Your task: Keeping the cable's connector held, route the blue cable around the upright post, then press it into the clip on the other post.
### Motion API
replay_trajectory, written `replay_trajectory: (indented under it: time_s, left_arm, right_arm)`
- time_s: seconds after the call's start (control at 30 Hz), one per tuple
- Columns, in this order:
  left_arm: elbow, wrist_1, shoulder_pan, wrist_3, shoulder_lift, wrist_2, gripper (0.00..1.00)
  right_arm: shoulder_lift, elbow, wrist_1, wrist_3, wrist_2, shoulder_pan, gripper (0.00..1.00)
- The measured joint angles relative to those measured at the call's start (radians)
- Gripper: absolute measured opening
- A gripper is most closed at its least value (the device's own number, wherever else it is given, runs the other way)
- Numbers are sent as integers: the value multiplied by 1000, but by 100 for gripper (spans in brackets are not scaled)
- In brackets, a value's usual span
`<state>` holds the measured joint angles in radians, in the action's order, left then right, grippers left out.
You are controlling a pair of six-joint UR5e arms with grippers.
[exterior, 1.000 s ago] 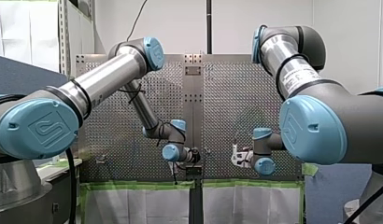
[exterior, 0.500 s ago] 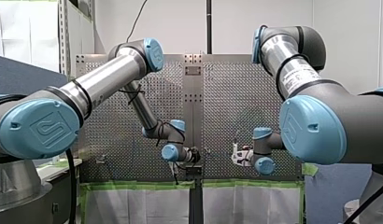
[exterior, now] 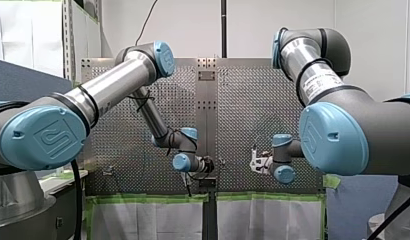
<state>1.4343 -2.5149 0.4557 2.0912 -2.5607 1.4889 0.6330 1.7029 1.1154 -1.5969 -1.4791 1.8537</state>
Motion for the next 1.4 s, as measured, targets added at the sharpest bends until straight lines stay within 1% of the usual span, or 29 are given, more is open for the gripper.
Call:
replay_trajectory:
  time_s: [0.2, 0.43, 0.77, 1.0, 1.17, 1.4]
  left_arm:
    - [-12, 10, -5, 1, 0, 16, 1]
    - [-14, 46, -11, -4, 1, 41, 1]
    - [-15, 62, -25, -15, 1, 82, 1]
    - [-29, 67, -33, -20, 1, 92, 1]
    - [-43, 64, -34, -19, 1, 93, 1]
    - [-47, 63, -40, -19, 1, 92, 1]
  right_arm:
    - [-1, -10, 0, 0, 0, -8, 0]
    - [-2, -22, -1, 0, 2, -15, 0]
    - [-3, -45, -9, 0, 7, -23, 0]
    - [-3, -54, -10, -2, 13, -29, 0]
    - [-3, -63, -12, -3, 20, -33, 0]
    - [-3, -67, -12, -3, 27, -35, 0]
